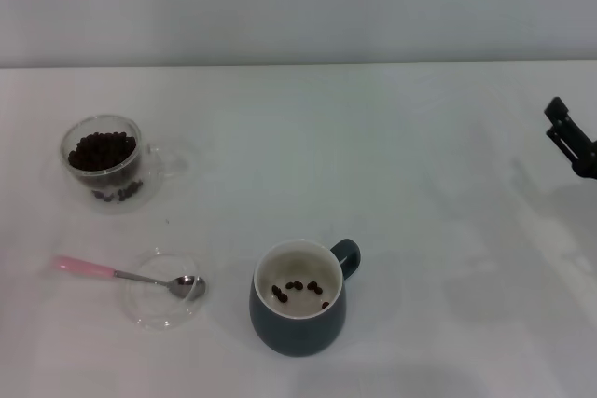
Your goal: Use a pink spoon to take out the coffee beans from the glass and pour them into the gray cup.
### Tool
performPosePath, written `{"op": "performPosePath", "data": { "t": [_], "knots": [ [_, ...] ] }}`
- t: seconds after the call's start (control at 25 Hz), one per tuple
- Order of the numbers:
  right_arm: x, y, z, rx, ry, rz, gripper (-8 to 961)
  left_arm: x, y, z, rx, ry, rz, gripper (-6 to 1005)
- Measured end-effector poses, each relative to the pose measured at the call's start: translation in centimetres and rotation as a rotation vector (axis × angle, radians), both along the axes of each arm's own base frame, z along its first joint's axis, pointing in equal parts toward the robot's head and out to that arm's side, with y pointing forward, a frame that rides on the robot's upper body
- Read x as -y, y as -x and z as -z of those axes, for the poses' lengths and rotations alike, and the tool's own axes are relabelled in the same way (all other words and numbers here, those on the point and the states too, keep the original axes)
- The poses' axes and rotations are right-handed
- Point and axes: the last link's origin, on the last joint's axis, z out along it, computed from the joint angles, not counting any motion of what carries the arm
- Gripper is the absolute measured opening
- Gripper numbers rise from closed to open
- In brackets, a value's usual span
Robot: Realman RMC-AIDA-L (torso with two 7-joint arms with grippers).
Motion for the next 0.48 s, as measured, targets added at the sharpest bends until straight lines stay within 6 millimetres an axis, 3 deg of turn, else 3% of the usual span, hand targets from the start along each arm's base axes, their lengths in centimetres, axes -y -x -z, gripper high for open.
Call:
{"op": "performPosePath", "data": {
  "t": [0.48],
  "knots": [
    [0.3, -0.4, -0.1, 0.002, -0.012, 0.022, 861, -1.1, -2.5, 1.4, -0.005, -0.015, 0.105, 864]
  ]
}}
